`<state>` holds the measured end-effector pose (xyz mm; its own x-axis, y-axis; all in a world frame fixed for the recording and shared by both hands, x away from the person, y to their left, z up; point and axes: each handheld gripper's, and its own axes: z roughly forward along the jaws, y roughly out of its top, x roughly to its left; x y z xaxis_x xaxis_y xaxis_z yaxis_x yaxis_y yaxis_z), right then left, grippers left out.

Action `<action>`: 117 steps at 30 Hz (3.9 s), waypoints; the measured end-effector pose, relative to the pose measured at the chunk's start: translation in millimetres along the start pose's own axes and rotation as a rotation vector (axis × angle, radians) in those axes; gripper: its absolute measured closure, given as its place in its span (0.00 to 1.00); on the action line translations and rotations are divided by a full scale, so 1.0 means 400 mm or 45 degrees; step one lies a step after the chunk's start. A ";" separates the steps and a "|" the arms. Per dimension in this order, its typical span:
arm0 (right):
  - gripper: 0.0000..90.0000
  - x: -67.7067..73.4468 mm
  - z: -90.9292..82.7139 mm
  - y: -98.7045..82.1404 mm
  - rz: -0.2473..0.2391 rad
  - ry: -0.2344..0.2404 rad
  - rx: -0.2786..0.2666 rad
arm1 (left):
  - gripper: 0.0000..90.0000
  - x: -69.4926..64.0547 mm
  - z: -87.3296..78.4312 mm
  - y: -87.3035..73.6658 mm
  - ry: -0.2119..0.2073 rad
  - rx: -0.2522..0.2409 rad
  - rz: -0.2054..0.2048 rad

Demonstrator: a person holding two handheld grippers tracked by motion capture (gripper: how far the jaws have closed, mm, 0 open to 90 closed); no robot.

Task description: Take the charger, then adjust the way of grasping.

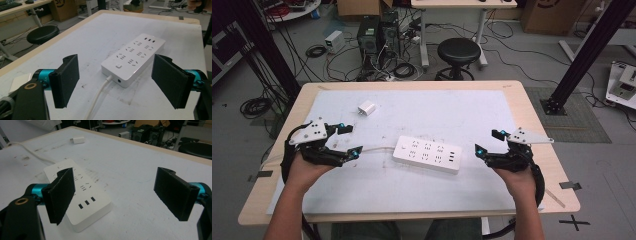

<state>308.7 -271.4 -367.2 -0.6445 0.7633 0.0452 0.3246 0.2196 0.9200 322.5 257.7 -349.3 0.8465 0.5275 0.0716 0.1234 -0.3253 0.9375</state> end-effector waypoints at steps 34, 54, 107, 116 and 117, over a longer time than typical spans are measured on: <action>0.19 0.013 -0.009 -0.011 0.027 -0.080 0.051 | 0.25 0.418 0.291 -0.016 0.281 0.248 -0.233; 0.19 0.037 0.013 -0.004 0.004 -0.090 0.091 | 0.26 0.482 0.375 -0.148 0.339 0.461 -0.330; 0.19 0.033 -0.003 -0.015 0.023 0.013 0.085 | 0.47 0.050 0.055 0.082 0.035 0.245 0.079; 0.19 0.019 -0.015 -0.010 0.050 0.037 0.089 | 0.47 -0.005 0.093 0.081 -0.056 0.250 0.148; 0.19 0.020 -0.013 -0.010 0.054 0.042 0.093 | 0.47 -0.010 0.097 0.078 -0.065 0.254 0.163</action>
<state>298.8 -269.4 -368.4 -0.6510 0.7528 0.0973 0.4010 0.2322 0.8862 343.1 214.9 -333.6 0.8861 0.4338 0.1634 0.1092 -0.5379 0.8359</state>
